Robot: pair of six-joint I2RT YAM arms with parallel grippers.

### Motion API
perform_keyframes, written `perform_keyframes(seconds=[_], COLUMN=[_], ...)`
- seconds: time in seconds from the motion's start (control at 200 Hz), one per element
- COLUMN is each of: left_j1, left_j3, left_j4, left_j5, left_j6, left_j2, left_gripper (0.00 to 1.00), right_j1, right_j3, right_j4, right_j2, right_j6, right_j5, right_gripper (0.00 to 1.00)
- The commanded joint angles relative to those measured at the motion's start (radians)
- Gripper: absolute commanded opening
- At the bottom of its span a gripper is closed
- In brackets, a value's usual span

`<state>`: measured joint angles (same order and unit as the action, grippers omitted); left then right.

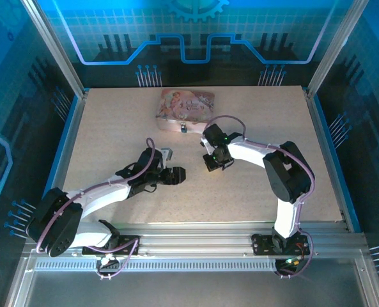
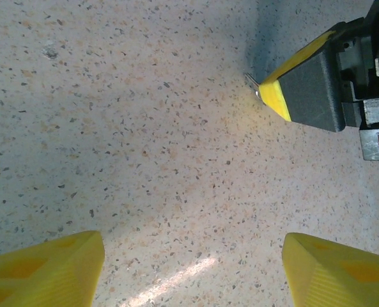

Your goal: Unlock a padlock with a key

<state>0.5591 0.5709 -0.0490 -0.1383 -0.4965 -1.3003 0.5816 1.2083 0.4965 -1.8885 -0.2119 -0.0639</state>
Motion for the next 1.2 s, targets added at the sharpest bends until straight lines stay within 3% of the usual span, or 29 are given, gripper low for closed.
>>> perform_keyframes(seconds=[0.0,0.38,0.585,0.83,1.015,1.196], left_j1=[-0.004,-0.076,-0.177,-0.232,-0.232,-0.231], left_j3=[-0.012,-0.019,-0.002,0.043,0.031,0.017], left_j4=[-0.036,-0.114,-0.145,-0.311,-0.513,-0.633], left_j5=[-0.038,-0.21,-0.411,-0.628,-0.691,-0.702], left_j6=[0.03,0.209,0.256,0.124,-0.01,-0.111], left_j2=[0.022,0.197,0.309,0.251,0.161,0.118], left_gripper=[0.75,0.74,0.71,0.64,0.54,0.51], right_j1=[-0.009,-0.022,-0.028,-0.045,-0.048,-0.046], right_j3=[-0.051,-0.105,-0.12,-0.138,-0.144,-0.148], right_j4=[-0.035,-0.154,-0.235,-0.299,-0.327,-0.326], right_j2=[0.048,0.21,0.325,0.448,0.483,0.497], right_j6=[0.009,0.048,0.025,-0.012,-0.047,-0.047], right_j5=[0.063,0.397,0.615,0.818,0.868,0.864], right_gripper=[0.0,0.0,0.0,0.0,0.0,0.0])
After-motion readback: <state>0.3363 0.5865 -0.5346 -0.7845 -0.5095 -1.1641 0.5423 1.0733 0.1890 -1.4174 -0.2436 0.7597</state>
